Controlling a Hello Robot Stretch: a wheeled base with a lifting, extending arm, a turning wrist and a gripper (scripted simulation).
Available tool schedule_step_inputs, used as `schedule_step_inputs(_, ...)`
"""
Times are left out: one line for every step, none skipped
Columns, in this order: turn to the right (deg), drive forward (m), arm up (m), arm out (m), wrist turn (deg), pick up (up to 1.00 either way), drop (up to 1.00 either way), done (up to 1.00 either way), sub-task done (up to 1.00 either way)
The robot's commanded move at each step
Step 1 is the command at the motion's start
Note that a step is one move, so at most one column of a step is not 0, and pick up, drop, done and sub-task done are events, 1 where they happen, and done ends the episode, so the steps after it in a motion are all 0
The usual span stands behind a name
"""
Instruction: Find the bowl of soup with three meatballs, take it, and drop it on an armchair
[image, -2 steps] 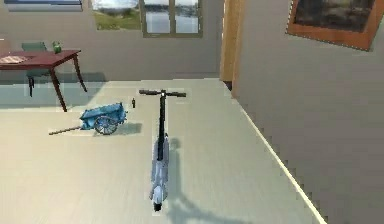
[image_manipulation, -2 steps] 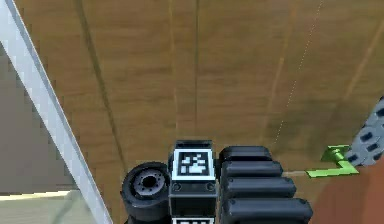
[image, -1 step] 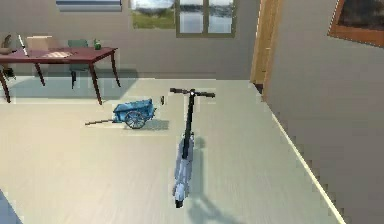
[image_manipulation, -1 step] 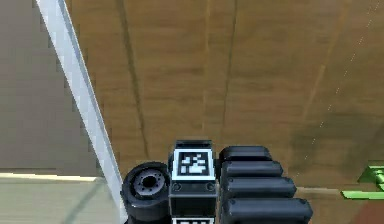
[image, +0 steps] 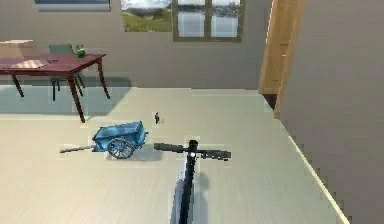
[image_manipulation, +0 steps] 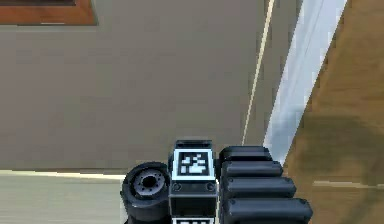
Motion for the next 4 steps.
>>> schedule_step_inputs(-45.0,0.0,0.0,0.0,0.0,0.0,0.0,0.0,0.0)
schedule_step_inputs(-15.0,0.0,0.0,0.0,0.0,0.0,0.0,0.0,0.0)
schedule_step_inputs(0.0,1.0,0.0,0.0,0.0,0.0,0.0,0.0,0.0)
schedule_step_inputs(0.0,1.0,0.0,0.0,0.0,0.0,0.0,0.0,0.0)
